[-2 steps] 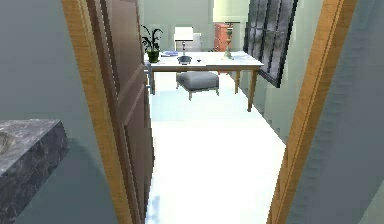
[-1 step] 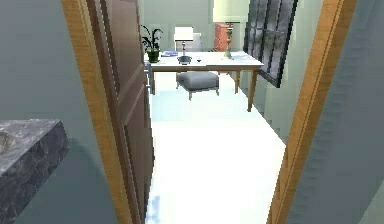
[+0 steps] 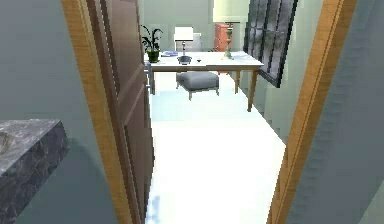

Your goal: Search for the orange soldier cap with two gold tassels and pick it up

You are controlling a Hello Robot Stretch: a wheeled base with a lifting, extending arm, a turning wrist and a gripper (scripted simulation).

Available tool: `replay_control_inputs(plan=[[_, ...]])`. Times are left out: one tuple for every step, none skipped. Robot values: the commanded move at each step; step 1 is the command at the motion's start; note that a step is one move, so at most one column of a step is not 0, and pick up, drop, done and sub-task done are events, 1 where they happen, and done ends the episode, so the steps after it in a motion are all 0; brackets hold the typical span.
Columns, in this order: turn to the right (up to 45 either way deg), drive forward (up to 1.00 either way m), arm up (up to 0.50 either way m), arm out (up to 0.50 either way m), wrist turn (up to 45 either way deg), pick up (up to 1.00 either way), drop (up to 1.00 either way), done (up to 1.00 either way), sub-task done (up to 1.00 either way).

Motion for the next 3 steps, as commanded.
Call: replay_control_inputs(plan=[[0.0,0.0,0.0,0.38,0.0,0.0,0.0,0.0,0.0],[0.0,0.0,0.0,0.0,45.0,0.0,0.0,0.0,0.0],[0.0,0.0,0.0,0.0,45.0,0.0,0.0,0.0,0.0]])
